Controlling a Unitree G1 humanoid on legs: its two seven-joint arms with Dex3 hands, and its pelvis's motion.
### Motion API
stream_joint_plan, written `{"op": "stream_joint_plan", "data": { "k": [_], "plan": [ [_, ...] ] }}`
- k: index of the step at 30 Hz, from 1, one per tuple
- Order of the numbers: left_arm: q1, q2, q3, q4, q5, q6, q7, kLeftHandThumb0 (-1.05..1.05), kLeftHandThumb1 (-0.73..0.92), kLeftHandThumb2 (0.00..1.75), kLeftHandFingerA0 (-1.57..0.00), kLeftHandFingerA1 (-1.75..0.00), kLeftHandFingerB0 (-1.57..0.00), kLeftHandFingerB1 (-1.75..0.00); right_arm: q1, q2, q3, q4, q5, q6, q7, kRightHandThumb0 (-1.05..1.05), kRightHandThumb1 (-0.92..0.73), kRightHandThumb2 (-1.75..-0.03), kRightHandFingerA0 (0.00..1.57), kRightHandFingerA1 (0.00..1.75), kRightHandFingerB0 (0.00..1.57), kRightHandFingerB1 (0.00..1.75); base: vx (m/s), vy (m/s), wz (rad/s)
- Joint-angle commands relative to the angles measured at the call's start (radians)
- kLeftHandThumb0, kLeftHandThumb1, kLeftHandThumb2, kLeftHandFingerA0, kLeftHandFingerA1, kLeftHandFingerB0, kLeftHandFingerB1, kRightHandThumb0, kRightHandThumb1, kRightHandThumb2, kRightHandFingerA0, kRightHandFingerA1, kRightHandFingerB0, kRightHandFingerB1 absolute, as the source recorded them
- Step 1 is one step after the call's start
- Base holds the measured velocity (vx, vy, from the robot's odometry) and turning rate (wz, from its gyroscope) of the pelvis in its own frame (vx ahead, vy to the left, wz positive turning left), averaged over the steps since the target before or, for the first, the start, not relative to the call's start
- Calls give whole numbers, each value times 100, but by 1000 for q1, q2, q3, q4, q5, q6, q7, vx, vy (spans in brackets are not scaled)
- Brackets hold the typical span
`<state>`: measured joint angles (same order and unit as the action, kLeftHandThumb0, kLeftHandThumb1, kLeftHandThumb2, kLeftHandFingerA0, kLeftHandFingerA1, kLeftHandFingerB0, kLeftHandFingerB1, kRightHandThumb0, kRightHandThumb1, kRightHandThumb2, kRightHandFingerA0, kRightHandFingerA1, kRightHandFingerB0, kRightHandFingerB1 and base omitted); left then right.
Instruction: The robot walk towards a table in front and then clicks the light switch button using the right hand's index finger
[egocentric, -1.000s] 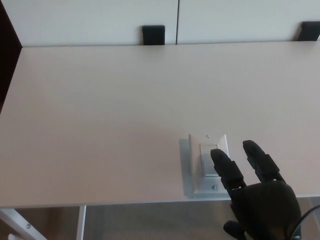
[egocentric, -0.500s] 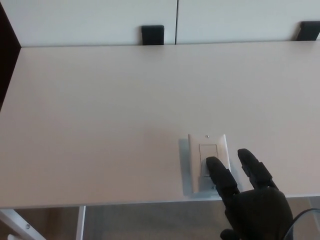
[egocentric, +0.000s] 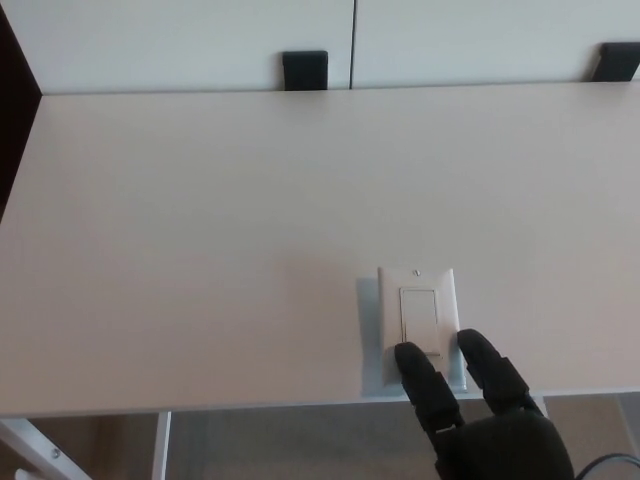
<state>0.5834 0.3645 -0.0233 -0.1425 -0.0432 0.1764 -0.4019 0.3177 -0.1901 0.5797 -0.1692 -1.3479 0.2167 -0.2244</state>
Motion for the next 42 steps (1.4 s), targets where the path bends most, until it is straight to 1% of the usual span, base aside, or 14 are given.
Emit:
{"op": "stream_joint_plan", "data": {
  "k": [1, 5, 7, 9, 11, 13, 16, 20, 23, 27, 30, 36, 38, 42],
  "plan": [
    [8, 20, 0, -2, 14, 16, -3, -27, 77, 64, -42, -40, -34, -33, 7, -18, -5, 25, 4, 19, -17, -78, -39, -75, 0, 0, 6, 13, 0, 0, 0],
    [0, 19, 3, 2, 6, 16, -7, -29, 76, 64, -43, -40, -34, -33, -11, -19, -18, 39, 10, 26, -18, -77, -39, -75, 0, 0, 8, 16, 0, 0, 0],
    [-6, 18, 3, 7, 7, 13, -5, -28, 75, 62, -43, -40, -33, -33, -22, -20, -27, 42, 11, 30, -22, -76, -38, -74, 0, 1, 4, 11, 0, 0, 0],
    [-7, 18, 2, 9, 8, 11, -6, -28, 75, 62, -43, -40, -33, -33, -23, -20, -30, 43, 14, 31, -23, -76, -38, -74, 0, 1, 4, 11, 0, 0, 0],
    [-2, 16, 2, 7, 5, 20, -5, -27, 77, 64, -42, -40, -33, -34, -18, -23, -39, 34, 24, 27, -26, -77, -39, -74, 0, 0, 0, 4, 0, 0, 0],
    [1, 18, 1, 8, 9, 14, -5, -28, 76, 64, -42, -40, -34, -33, -16, -24, -43, 27, 24, 28, -27, -75, -39, -76, 0, 5, 1, 11, 0, 0, 0],
    [6, 19, 0, 8, 8, 3, -8, -28, 77, 64, -42, -41, -34, -34, -10, -25, -50, 0, 10, 36, -27, -76, -38, -75, 0, 2, 5, 14, 0, 0, 0],
    [5, 22, -3, 9, 14, 3, -7, -28, 77, 64, -42, -41, -33, -33, 5, -30, -60, -41, 28, 18, -23, -74, -38, -75, 0, 4, 1, 11, 0, 0, 0],
    [1, 22, -1, 9, 7, 5, -9, -27, 77, 64, -42, -41, -33, -34, 17, -36, -63, -86, 31, 9, -9, -79, -42, -77, 0, 1, 0, 6, 0, 0, 0],
    [4, 20, -2, 8, 5, 9, -7, -27, 77, 64, -42, -41, -33, -34, 28, -40, -62, -111, 34, 8, 10, -79, -42, -77, 0, 1, 0, 8, 0, 0, 0],
    [2, 22, -5, -2, 14, 19, -1, -27, 76, 64, -42, -40, -33, -33, 26, -36, -65, -108, 30, 15, 10, -79, -40, -75, 0, 0, 8, 17, 0, 0, 0],
    [-16, 20, -2, 18, 9, 11, -3, -27, 76, 64, -42, -41, -33, -34, 8, -32, -73, -101, 44, 15, 35, -78, -40, -75, 0, 0, 6, 13, 0, 0, 0],
    [-15, 18, 0, 13, 2, 8, -6, -27, 76, 64, -42, -41, -33, -34, -11, -31, -78, -63, 50, 12, 12, -77, -40, -75, 0, 0, 4, 9, 0, 0, 0],
    [-16, 19, -2, 12, 8, 12, -2, -26, 75, 62, -42, -40, -33, -33, -31, -29, -82, -32, 61, 12, 12, -77, -39, -74, 0, 0, 7, 13, 0, 0, 0]
  ]
}}
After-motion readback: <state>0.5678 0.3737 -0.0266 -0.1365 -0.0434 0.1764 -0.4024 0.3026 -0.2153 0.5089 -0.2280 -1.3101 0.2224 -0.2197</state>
